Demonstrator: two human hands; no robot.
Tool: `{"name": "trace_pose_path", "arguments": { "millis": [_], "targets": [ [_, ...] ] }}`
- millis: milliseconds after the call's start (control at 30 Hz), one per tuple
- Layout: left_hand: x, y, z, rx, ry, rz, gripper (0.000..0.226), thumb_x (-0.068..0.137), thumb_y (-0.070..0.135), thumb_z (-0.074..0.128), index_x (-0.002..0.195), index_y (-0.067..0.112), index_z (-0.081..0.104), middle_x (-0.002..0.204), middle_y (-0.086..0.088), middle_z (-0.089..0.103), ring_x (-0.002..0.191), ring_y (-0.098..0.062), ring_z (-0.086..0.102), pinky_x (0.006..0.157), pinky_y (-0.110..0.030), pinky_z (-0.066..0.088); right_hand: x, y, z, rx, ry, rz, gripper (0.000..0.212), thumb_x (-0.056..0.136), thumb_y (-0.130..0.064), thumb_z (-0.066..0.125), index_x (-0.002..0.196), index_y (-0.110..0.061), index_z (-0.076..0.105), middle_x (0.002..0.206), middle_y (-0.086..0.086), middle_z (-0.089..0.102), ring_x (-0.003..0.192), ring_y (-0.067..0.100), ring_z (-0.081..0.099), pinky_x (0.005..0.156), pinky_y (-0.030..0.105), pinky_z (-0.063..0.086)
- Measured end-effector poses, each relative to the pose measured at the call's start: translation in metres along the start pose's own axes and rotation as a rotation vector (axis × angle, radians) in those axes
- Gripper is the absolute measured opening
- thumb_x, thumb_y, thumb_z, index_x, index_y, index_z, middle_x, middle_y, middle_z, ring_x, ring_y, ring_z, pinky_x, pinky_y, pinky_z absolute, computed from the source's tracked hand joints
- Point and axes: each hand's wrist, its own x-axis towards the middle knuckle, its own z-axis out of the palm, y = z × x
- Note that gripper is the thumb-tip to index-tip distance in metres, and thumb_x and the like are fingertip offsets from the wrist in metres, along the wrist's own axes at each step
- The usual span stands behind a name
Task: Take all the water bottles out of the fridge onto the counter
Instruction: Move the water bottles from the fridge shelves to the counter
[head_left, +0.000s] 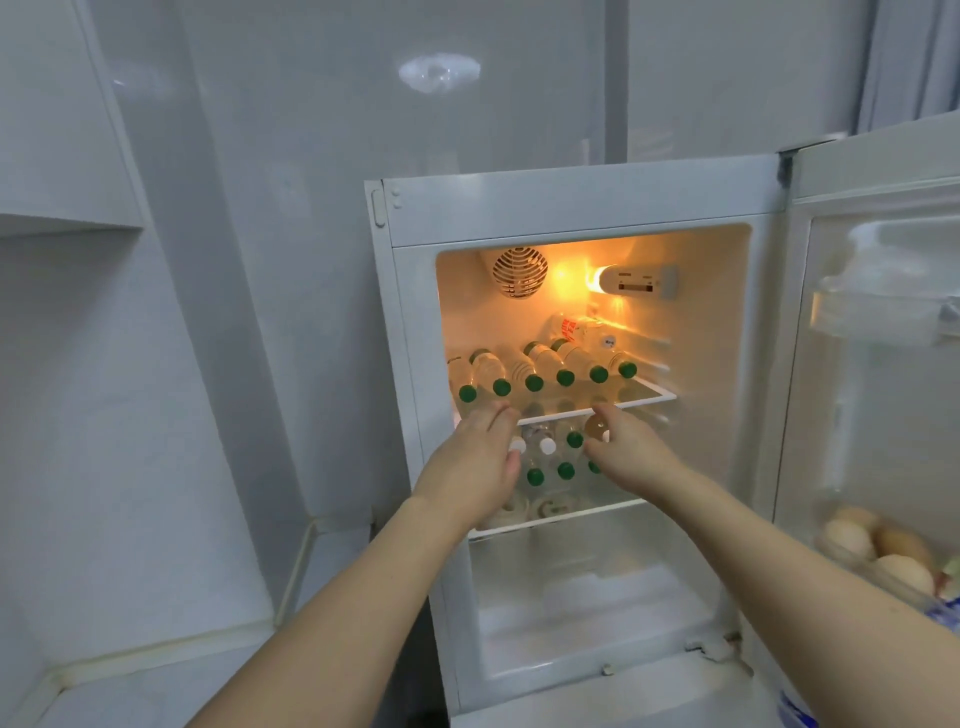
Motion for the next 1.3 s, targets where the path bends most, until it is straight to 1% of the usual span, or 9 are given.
{"name": "trace_pose_path", "arguments": {
  "millis": [100, 267, 400, 533, 733, 867, 1000, 1167, 1300],
  "targets": [
    [0.039, 0.001, 0.013, 0.003, -0.007, 0.007, 0.046, 0.101, 0.025, 0.042, 0.146, 0.016, 0.037, 0.155, -0.001, 0.031, 0.141, -0.017, 0.031, 0.113, -0.031, 0.030, 0.038, 0.011, -0.009, 0.060, 0.024, 0.022, 0.054, 0.091, -0.019, 0.053, 0.143, -0.020, 0.039, 0.139, 0.006, 0.050, 0.114, 0.026, 0.054, 0.087, 0.036, 0.052],
    [0.100, -0.002, 0.043, 0.072, -0.050, 0.016, 0.046, 0.098, 0.025, 0.046, 0.142, 0.014, 0.042, 0.148, -0.002, 0.041, 0.131, -0.019, 0.040, 0.105, -0.032, 0.038, 0.109, 0.030, -0.023, 0.078, 0.093, 0.081, 0.047, 0.092, -0.011, 0.048, 0.138, -0.005, 0.045, 0.138, 0.014, 0.052, 0.117, 0.030, 0.054, 0.093, 0.038, 0.044],
    [0.142, -0.015, 0.068, 0.102, -0.077, -0.007, 0.045, 0.098, 0.026, 0.046, 0.142, 0.016, 0.042, 0.147, -0.001, 0.042, 0.130, -0.019, 0.043, 0.107, -0.034, 0.041, 0.168, 0.049, -0.026, 0.102, 0.126, 0.091, 0.059, 0.090, -0.013, 0.053, 0.146, -0.011, 0.035, 0.146, 0.010, 0.045, 0.128, 0.028, 0.047, 0.091, 0.033, 0.041],
    [0.187, -0.034, 0.093, 0.168, -0.111, -0.078, 0.044, 0.096, 0.029, 0.049, 0.138, 0.017, 0.044, 0.141, -0.002, 0.046, 0.124, -0.021, 0.047, 0.103, -0.036, 0.046, 0.229, 0.070, -0.021, 0.098, 0.140, 0.123, 0.060, 0.085, -0.015, 0.057, 0.142, -0.012, 0.039, 0.142, 0.011, 0.046, 0.121, 0.032, 0.052, 0.093, 0.040, 0.048],
    [0.227, -0.056, 0.123, 0.463, -0.186, -0.260, 0.050, 0.096, 0.040, 0.048, 0.137, 0.013, 0.042, 0.140, -0.011, 0.047, 0.128, -0.032, 0.044, 0.108, -0.045, 0.040, 0.299, 0.091, -0.003, -0.018, 0.136, 0.214, 0.067, 0.088, -0.023, 0.054, 0.147, -0.014, 0.024, 0.138, 0.013, 0.044, 0.123, 0.035, 0.047, 0.099, 0.042, 0.044],
    [0.247, -0.071, 0.143, 0.577, -0.231, -0.327, 0.064, 0.096, 0.049, 0.045, 0.145, 0.009, 0.033, 0.149, -0.016, 0.039, 0.137, -0.041, 0.035, 0.115, -0.054, 0.026, 0.333, 0.098, 0.014, -0.088, 0.105, 0.247, 0.074, 0.090, -0.033, 0.051, 0.151, -0.020, 0.010, 0.140, 0.015, 0.040, 0.125, 0.035, 0.044, 0.097, 0.044, 0.045],
    [0.263, -0.080, 0.162, 0.654, -0.256, -0.367, 0.074, 0.096, 0.058, 0.041, 0.149, 0.007, 0.028, 0.153, -0.020, 0.033, 0.140, -0.044, 0.029, 0.116, -0.059, 0.019, 0.353, 0.107, 0.025, -0.109, 0.158, 0.244, 0.071, 0.093, -0.037, 0.050, 0.150, -0.022, 0.011, 0.139, 0.016, 0.042, 0.121, 0.035, 0.047, 0.095, 0.045, 0.048],
    [0.274, -0.078, 0.172, 0.743, -0.221, -0.256, 0.066, 0.098, 0.050, 0.044, 0.146, 0.007, 0.028, 0.151, -0.025, 0.032, 0.139, -0.049, 0.027, 0.115, -0.062, 0.014, 0.362, 0.116, 0.030, -0.103, 0.242, 0.173, 0.068, 0.093, -0.034, 0.057, 0.147, -0.022, 0.018, 0.132, 0.008, 0.056, 0.108, 0.031, 0.061, 0.083, 0.043, 0.056],
    [0.279, -0.079, 0.174, 0.770, -0.206, -0.077, 0.042, 0.099, 0.032, 0.049, 0.133, 0.009, 0.042, 0.139, -0.025, 0.046, 0.128, -0.048, 0.042, 0.111, -0.061, 0.023, 0.357, 0.115, 0.029, -0.023, 0.285, 0.100, 0.066, 0.093, -0.033, 0.061, 0.148, -0.024, 0.026, 0.134, 0.004, 0.058, 0.110, 0.028, 0.063, 0.081, 0.037, 0.055]
  ]
}}
